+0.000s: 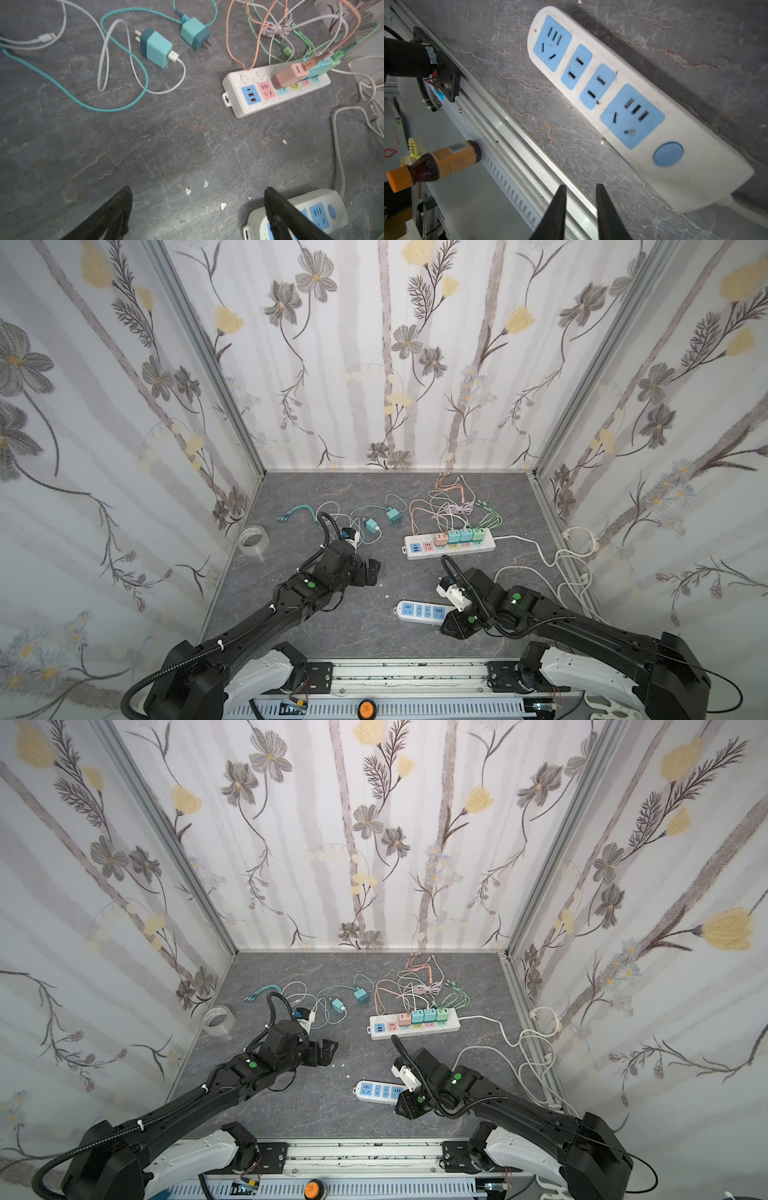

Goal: Insert the plug

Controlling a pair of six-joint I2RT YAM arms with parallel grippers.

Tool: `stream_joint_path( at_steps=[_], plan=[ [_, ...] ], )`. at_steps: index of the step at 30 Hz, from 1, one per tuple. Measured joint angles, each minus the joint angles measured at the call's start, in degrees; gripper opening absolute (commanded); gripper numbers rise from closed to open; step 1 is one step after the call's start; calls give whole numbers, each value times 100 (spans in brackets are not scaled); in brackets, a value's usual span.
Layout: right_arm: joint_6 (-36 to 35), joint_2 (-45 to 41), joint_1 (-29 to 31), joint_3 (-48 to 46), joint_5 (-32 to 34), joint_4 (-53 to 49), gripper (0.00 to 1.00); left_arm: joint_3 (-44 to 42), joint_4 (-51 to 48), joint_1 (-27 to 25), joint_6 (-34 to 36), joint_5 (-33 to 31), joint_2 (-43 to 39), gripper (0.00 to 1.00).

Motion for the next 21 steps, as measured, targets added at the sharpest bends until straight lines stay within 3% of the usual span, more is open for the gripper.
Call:
stream_joint_path(
  at_steps=[5,11,21],
  plan=[
    [-46,459,31,87,247,-173,10,-138,-369,-1217,-109,0,81,100],
    [63,455,26,13,435,-267,6,-461,-184,-2573,295,-85,503,100],
    [109,1338,-348,358,798,-254,6,-306,251,-2850,693,-535,1615,100]
  ],
)
